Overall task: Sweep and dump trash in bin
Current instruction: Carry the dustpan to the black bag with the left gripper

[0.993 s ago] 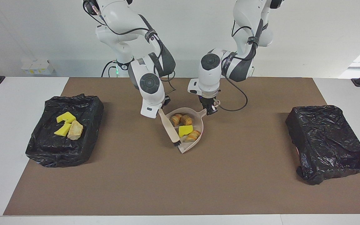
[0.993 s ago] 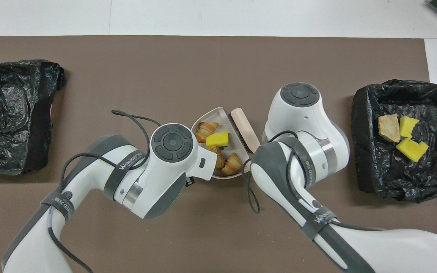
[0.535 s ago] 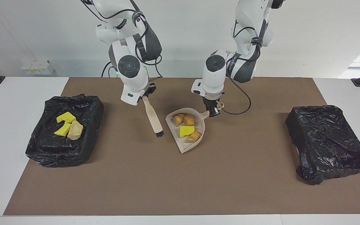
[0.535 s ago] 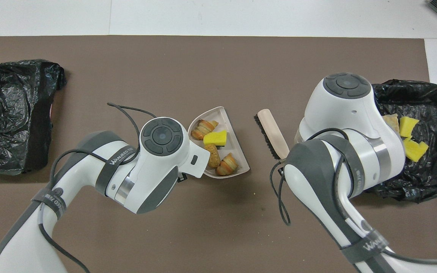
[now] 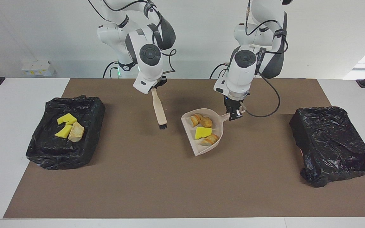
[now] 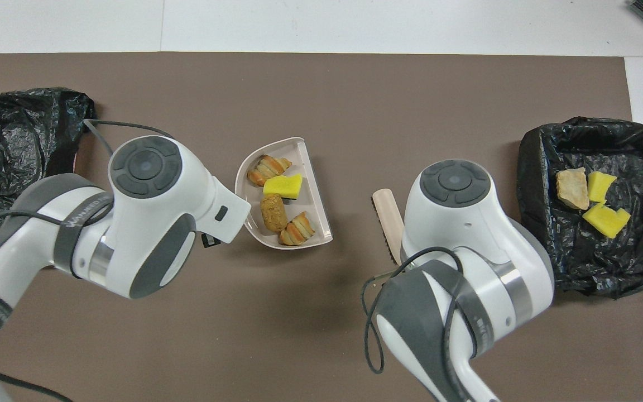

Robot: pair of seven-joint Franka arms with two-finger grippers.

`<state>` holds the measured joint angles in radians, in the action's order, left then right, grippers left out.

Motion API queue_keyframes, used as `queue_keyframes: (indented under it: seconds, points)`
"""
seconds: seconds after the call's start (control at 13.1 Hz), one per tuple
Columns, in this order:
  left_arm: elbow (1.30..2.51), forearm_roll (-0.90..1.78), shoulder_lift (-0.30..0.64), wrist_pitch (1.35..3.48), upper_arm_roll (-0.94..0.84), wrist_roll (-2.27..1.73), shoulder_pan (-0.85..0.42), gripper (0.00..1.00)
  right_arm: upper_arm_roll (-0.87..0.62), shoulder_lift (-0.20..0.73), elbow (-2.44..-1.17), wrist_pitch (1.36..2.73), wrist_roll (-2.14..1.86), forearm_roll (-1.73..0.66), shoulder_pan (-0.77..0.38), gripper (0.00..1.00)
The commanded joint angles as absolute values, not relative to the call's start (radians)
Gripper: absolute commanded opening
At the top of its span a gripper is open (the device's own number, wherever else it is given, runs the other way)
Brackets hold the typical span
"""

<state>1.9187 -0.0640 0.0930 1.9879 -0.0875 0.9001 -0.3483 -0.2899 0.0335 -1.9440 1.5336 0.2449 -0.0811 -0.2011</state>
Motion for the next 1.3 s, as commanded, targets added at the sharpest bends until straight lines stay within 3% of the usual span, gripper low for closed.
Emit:
queue_keyframes:
  seconds: [0.0, 0.31, 0.61, 0.92, 1.15, 1.22]
  points:
    - [1.931, -0.058, 0.015, 1.954, -0.095, 1.116, -0.237, 0.0, -0.291, -0.055, -2.029, 1.571, 0.345, -0.155, -0.247, 0.0]
    - [1.931, -0.046, -0.032, 1.893, -0.094, 1.385, -0.082, 0.0, -0.291, -0.032, -2.045, 1.681, 0.602, -0.219, -0.418, 0.0]
    - [1.904, -0.045, -0.046, 1.852, -0.092, 1.55, 0.118, 0.0, -0.291, 0.069, -2.045, 1.814, 0.751, -0.264, -0.56, 0.0]
    - [1.824, 0.017, -0.008, 1.845, -0.092, 1.785, 0.34, 0.0, -0.291, 0.127, -2.123, 1.995, 0.825, -0.265, -0.638, 0.0]
    - [1.677, 0.012, 0.09, 1.824, -0.092, 1.943, 0.48, 0.0, -0.291, 0.123, -2.178, 2.097, 0.807, -0.268, -0.65, 0.0]
    - [1.604, 0.002, 0.145, 1.797, -0.092, 2.001, 0.504, 0.0, -0.29, 0.133, -2.16, 2.091, 0.798, -0.268, -0.644, 0.72]
